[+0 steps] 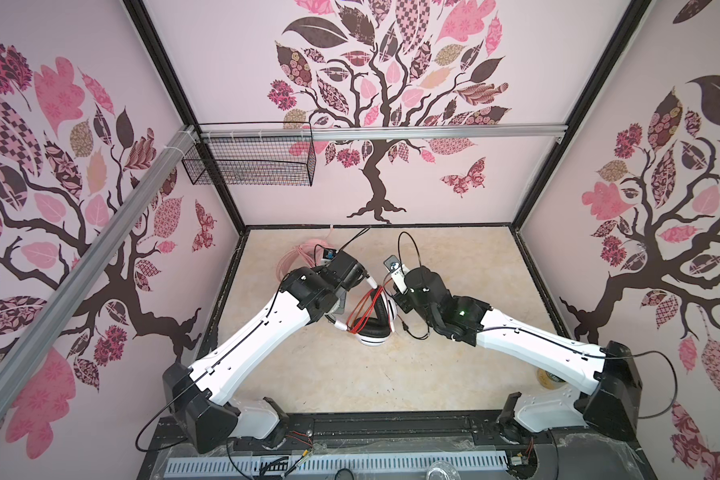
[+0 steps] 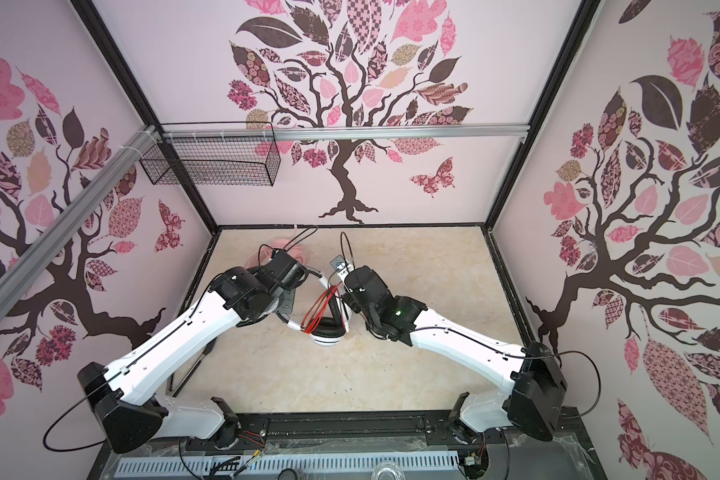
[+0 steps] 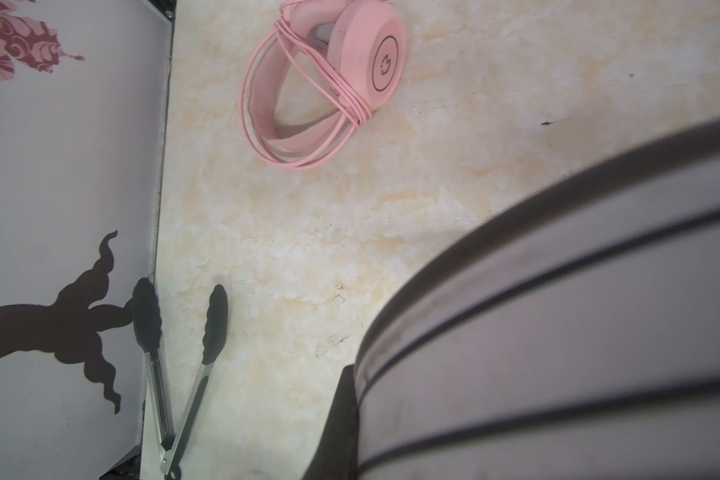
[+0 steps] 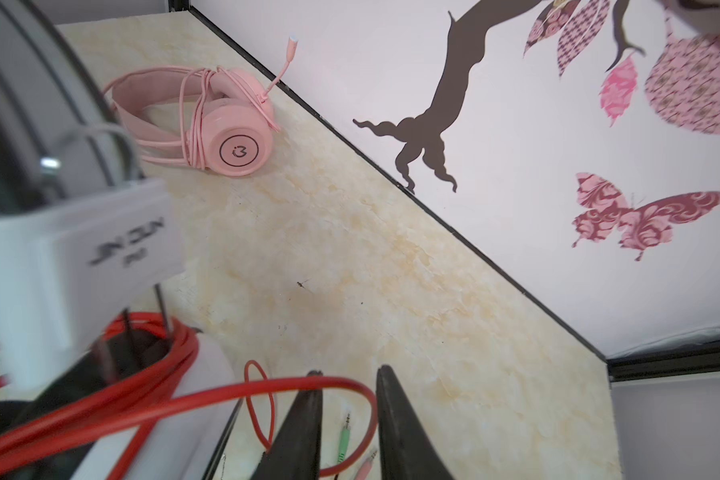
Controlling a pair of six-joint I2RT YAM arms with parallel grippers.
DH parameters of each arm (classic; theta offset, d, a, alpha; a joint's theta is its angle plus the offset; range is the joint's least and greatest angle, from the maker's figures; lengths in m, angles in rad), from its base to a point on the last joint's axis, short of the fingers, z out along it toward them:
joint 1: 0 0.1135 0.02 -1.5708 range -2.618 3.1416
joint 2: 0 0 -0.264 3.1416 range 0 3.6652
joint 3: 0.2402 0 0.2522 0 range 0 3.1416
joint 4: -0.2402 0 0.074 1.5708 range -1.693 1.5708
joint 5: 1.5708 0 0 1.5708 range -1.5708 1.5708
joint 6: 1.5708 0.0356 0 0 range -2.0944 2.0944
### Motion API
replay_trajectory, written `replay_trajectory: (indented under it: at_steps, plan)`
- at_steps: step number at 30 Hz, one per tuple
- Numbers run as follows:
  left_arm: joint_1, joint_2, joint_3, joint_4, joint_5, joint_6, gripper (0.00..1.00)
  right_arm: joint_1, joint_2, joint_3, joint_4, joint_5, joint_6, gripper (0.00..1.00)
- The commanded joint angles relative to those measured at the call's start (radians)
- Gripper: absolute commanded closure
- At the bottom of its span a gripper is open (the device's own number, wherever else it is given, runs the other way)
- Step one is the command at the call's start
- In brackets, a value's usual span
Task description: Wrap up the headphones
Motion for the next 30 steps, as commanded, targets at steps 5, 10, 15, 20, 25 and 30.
replay_trajectory:
  at_steps: [5,10,15,20,25,30]
  plan:
    - [-0.004,-0.083,0.004,0.076,0.123,0.02,1.0,-0.09,0.008,-0.022,0.091,-0.235,0.118,0.88]
    - [-0.003,-0.118,0.021,0.071,0.177,0.024,1.0,-0.134,0.02,-0.047,0.133,-0.325,0.172,0.94]
    - [-0.004,-0.143,0.057,0.075,0.26,0.022,1.0,-0.163,0.036,-0.074,0.173,-0.411,0.211,0.74]
    - [-0.003,-0.15,0.102,0.077,0.297,0.012,1.0,-0.171,0.047,-0.115,0.196,-0.449,0.237,0.66]
    - [-0.003,-0.139,0.147,0.055,0.295,-0.008,1.0,-0.195,0.036,-0.209,0.231,-0.539,0.306,0.56]
    - [0.002,-0.117,0.197,0.032,0.281,-0.062,1.0,-0.297,0.036,-0.376,0.375,-0.803,0.484,0.43]
